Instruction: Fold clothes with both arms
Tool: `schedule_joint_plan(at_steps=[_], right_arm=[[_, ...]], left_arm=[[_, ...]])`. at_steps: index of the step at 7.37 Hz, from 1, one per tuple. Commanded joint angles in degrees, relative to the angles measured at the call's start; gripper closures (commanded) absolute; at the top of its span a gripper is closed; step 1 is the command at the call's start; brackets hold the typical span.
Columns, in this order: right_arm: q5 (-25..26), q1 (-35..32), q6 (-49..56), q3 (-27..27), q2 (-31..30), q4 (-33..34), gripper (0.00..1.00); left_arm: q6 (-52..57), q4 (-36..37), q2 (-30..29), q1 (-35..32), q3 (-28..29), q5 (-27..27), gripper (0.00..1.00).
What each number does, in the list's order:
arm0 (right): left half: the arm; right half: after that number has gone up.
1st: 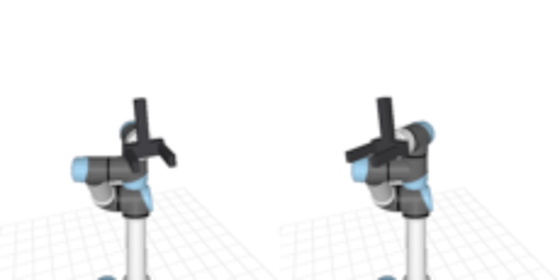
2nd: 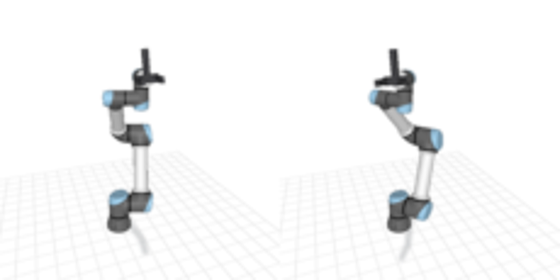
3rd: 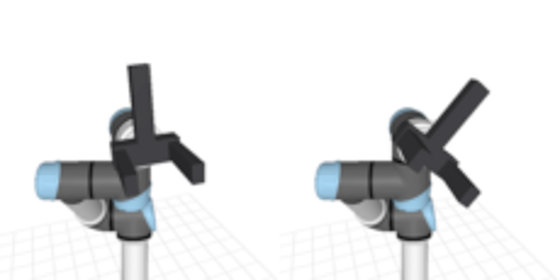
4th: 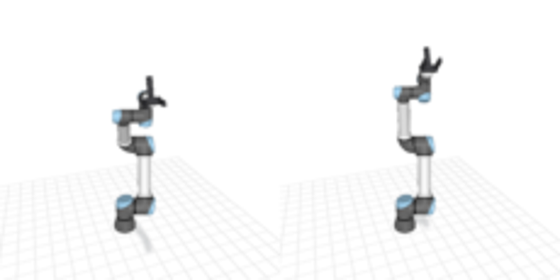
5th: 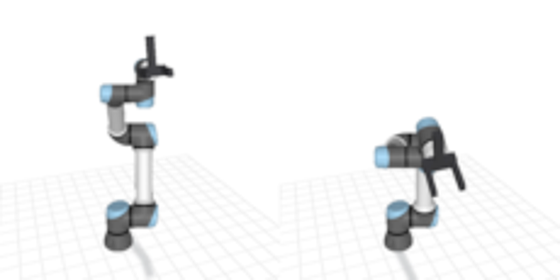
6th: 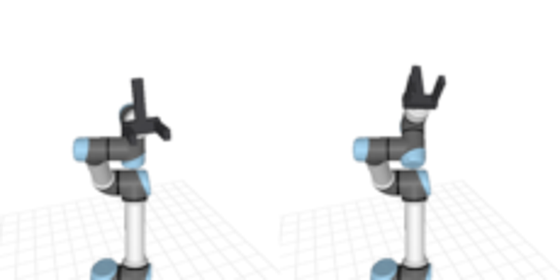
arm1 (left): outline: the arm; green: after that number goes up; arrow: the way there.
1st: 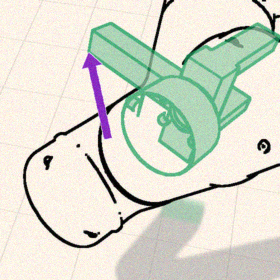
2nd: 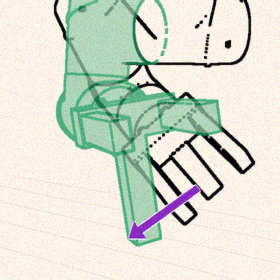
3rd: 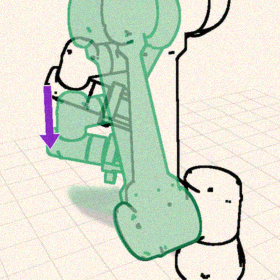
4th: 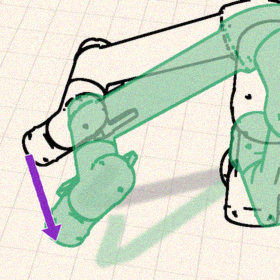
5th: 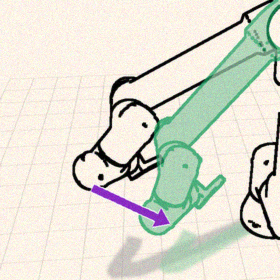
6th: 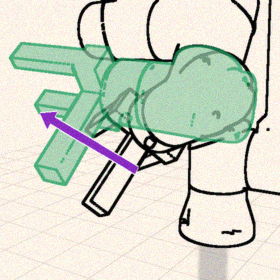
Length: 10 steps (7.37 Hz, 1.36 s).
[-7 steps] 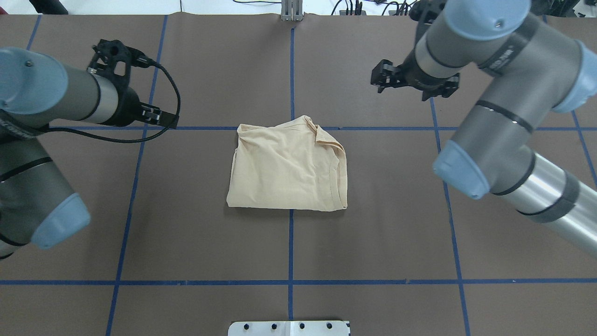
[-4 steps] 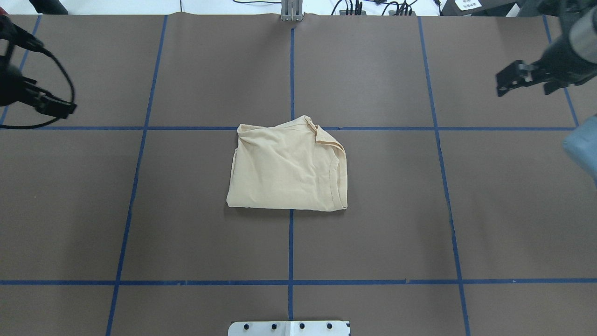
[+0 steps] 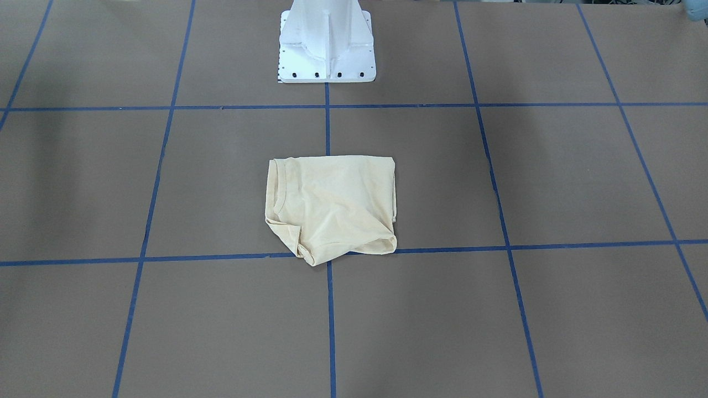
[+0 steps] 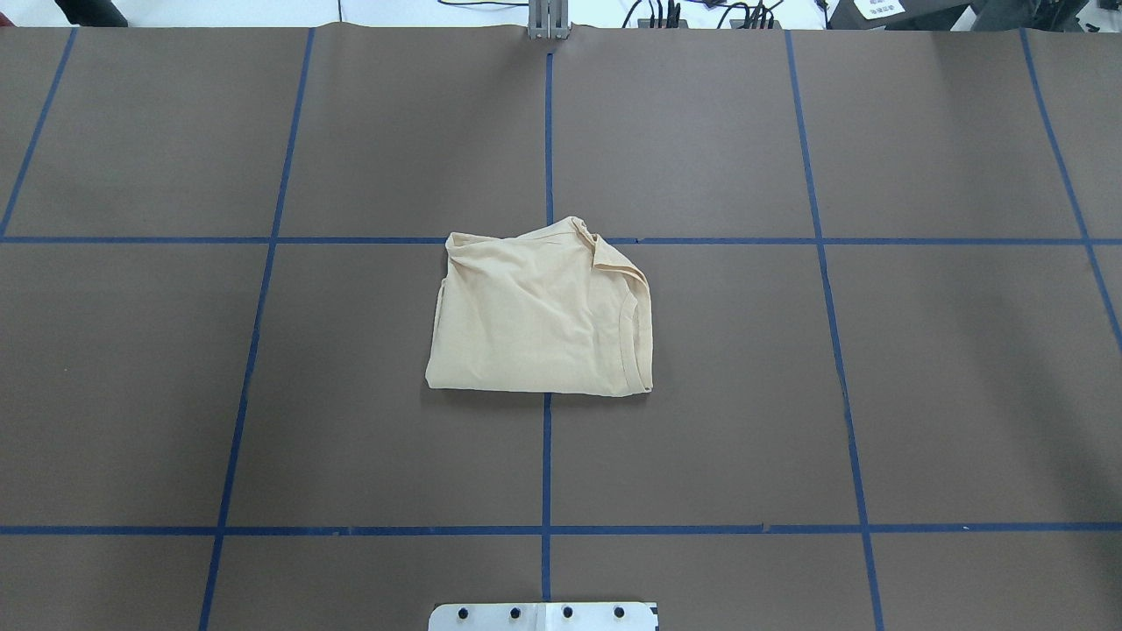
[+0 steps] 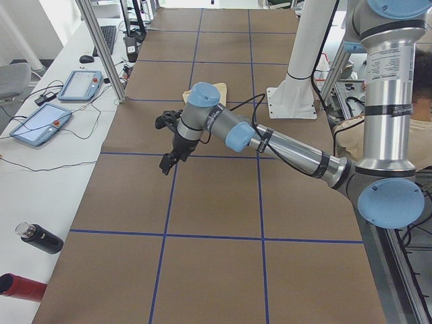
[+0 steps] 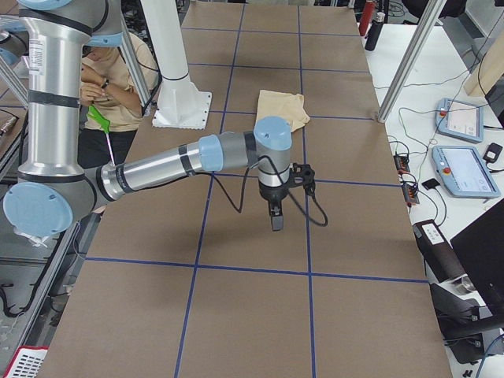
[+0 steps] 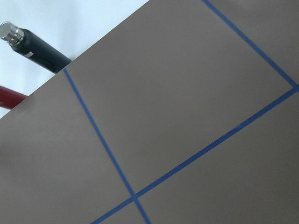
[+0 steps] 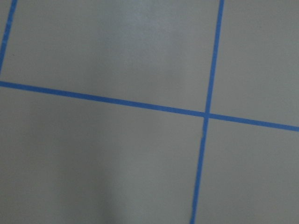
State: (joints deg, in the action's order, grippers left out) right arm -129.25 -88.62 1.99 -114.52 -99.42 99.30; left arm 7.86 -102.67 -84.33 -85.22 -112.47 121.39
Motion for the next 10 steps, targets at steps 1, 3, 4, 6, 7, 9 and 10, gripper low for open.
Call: schedule_joint_plan(at_steps=[1, 3, 4, 6, 7, 9, 10], right_arm=[[-1.9, -5.6, 5.0, 1.1, -8.8, -3.4, 0.00], [-1.6, -5.1, -4.1, 2.2, -9.5, -11.3, 0.00], [-0.9, -2.8, -5.6, 2.5, -9.8, -12.8, 0.00], [0.8, 1.6, -10.8, 2.4, -9.9, -15.3, 0.00], [0.5, 1.8, -10.0, 2.4, -10.8, -16.5, 0.00], [-0.3, 1.6, -3.9, 2.0, -11.1, -15.3, 0.00], [-0.4, 1.6, -3.8, 1.4, -10.6, -12.5, 0.00]], left_arm=[[1.4, -0.1, 2.0, -2.8, 6.8, 1.0, 0.00], [1.0, -0.3, 4.6, -2.9, 7.4, 3.1, 0.00], [0.8, 0.4, 4.9, -3.0, 7.9, 8.3, 0.00], [0.7, 0.7, 6.1, -2.9, 8.5, 10.4, 0.00], [0.7, 1.2, 6.1, -2.9, 8.6, 10.4, 0.00], [1.2, 8.2, 5.2, -3.0, 7.2, 10.4, 0.00], [1.3, 9.2, 5.1, -3.1, 7.2, 10.4, 0.00]])
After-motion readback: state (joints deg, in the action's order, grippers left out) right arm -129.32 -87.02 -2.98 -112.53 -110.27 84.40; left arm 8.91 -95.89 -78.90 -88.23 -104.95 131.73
